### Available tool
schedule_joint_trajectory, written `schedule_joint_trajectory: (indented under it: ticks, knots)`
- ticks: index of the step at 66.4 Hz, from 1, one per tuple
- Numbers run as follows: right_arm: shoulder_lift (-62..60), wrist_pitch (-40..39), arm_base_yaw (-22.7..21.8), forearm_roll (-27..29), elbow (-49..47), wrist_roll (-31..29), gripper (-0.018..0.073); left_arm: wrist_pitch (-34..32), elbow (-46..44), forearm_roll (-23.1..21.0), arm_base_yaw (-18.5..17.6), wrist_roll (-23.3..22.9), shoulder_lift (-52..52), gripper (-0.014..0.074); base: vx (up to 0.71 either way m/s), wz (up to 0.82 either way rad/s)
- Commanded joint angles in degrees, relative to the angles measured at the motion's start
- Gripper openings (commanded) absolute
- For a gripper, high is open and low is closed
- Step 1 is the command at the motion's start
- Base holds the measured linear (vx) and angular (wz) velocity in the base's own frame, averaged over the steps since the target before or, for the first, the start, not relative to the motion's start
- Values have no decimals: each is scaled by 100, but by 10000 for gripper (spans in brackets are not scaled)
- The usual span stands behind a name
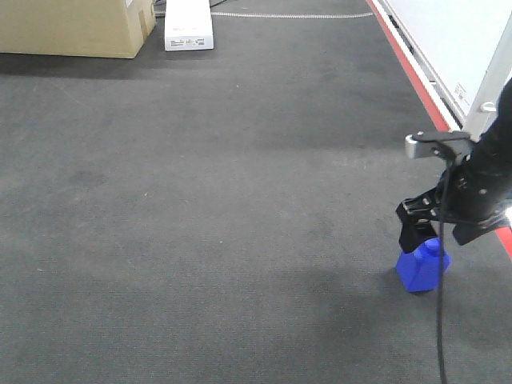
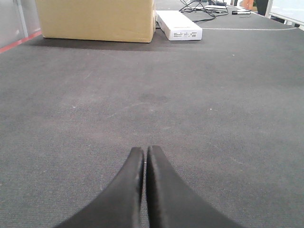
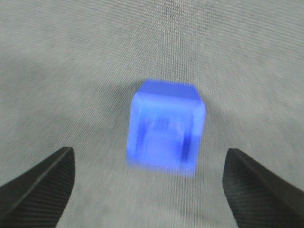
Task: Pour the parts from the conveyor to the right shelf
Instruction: 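Lower the open right gripper around the blue block and close it, then lift the blue block off the belt with the right gripper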
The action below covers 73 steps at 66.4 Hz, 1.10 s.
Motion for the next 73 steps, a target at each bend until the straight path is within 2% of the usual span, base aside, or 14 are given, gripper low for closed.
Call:
schedule_joint_trajectory:
  ticks: [1,12,21,32,40,45,54,73]
  knots:
    - [-25,-249,-45,-3,-168,-61,594,-408,-110,-45,-8,-49,77,-6,0,0]
    - [323,-540,-45,-45,-168,-61,594,-408,-110,-45,-8,-49,77,-6,0,0]
    - [592,-441,-45,-45,-168,-61,592,-408,-110,-45,-8,-49,77,-6,0,0]
    - [735,-320,-45,-48,-168,-61,538,-408,-110,-45,-8,-49,77,-6,0,0]
    - [730,-320,-45,-67,-168,-61,404,-408,-110,-45,-8,-49,77,-6,0,0]
    - [730,-284,-45,-120,-168,-61,273,-408,-110,-45,-8,-49,77,-6,0,0]
    - [696,-185,-45,-181,-168,-76,-16,-408,-110,-45,-8,-49,77,-6,0,0]
    - [29,-773,-45,42,-160,-77,-6,-408,-110,-45,-8,-49,77,-6,0,0]
